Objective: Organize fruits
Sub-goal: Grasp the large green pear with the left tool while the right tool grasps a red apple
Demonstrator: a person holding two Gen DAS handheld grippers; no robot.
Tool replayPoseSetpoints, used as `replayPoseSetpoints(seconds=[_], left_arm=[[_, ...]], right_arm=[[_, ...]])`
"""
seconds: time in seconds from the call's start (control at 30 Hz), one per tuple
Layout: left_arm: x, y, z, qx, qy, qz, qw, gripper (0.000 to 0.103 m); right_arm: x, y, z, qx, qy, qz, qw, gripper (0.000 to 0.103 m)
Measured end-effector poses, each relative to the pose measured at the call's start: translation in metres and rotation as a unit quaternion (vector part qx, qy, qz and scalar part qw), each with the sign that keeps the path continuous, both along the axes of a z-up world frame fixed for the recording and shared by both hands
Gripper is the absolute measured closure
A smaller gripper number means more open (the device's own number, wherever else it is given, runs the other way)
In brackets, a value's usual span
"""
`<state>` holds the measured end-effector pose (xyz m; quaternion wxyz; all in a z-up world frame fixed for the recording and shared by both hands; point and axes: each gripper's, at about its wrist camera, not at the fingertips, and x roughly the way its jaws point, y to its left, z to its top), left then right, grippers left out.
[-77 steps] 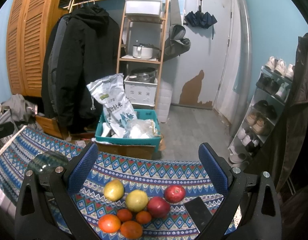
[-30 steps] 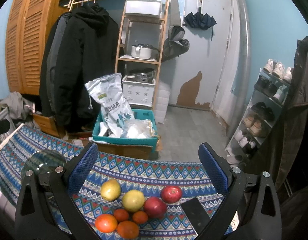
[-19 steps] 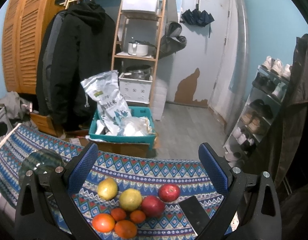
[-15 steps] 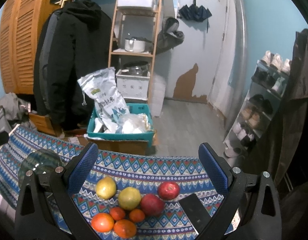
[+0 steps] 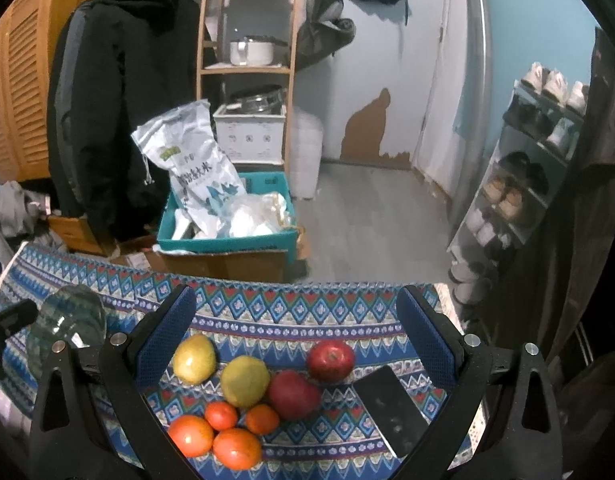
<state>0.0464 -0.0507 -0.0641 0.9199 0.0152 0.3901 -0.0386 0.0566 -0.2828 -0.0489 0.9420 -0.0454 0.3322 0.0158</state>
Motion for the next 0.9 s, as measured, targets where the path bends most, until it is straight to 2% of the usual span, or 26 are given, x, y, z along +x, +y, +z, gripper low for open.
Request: replayPoseSetpoints(seconds=[0.13,0.27,0.57,0.67,0.8,0.9], left_arm=[[0.011,-0.006,-0.01,0.01,0.011,-0.005,0.9999,0.001],[0.024,-0.011,-0.021,0.002,0.034,-0.01,0.9994,0.001],[0.044,-0.022,-0.043,0.017,0.052,-0.006,0.9985,0.001],[0.053,-0.026,-0.054,0.018,0.068,-0.008,0.9975,0.001],[0.069,-0.032,-0.074,-0.005,0.105,-0.02,0.9943,0.002],[0.076,-0.038,-0.086,-0.007,0.122,-0.023,0.9922,0.002]], right_arm=[[0.01,-0.007,-0.009,0.004,0.018,-0.007,1.0,0.004],[0.023,-0.014,-0.022,0.002,0.039,-0.016,0.999,0.004],[0.053,-0.03,-0.057,0.0,0.079,-0.032,0.996,0.004],[0.062,-0.034,-0.067,-0.002,0.09,-0.035,0.995,0.004],[0.075,-0.041,-0.082,-0.001,0.115,-0.039,0.993,0.004],[0.083,-0.045,-0.094,-0.002,0.132,-0.038,0.991,0.004]])
